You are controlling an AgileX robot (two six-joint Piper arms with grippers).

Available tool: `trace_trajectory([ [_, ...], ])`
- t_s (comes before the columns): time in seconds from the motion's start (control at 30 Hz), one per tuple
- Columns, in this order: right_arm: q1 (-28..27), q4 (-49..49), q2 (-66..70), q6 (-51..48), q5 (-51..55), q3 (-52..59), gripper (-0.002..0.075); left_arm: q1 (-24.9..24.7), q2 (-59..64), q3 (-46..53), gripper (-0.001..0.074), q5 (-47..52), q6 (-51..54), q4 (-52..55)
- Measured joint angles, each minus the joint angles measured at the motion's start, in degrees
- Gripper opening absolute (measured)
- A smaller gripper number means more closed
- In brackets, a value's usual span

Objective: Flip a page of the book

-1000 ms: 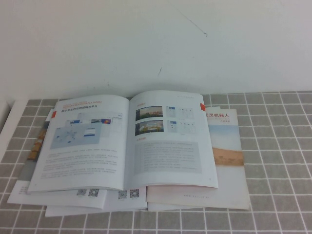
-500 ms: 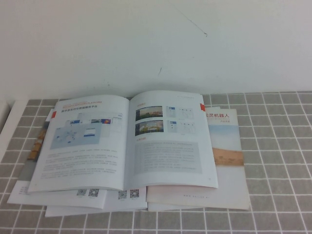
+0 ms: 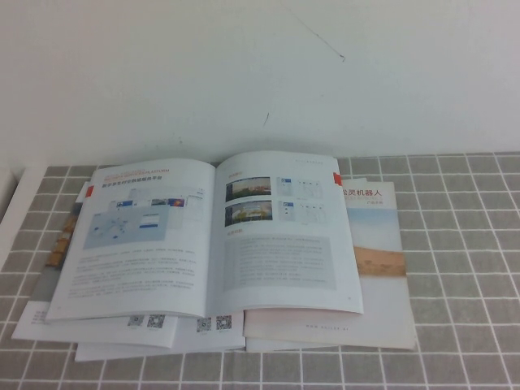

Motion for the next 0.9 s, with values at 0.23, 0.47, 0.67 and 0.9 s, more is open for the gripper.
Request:
trace_trajectory([
  [0.23,-14.3,0.1,-3.6,0.0,0.9,0.0,-0.0001,10.9,-0.1,0.0,-0.0004,0.0,0.0,0.0],
  [0.47,-16.1,0.1,-3.6,0.0,1.0,0.0,-0.0001,18.8,-0.1,0.0,-0.0004,0.0,0.0,0.0],
  [0.67,-16.1,0.1,-3.6,0.0,1.0,0.0,-0.0001,19.2,-0.1,0.0,-0.0004,0.0,0.0,0.0],
  [0.9,-16.1,0.1,-3.6,0.0,1.0,0.0,-0.0001,19.2,-0.1,0.0,-0.0004,0.0,0.0,0.0],
])
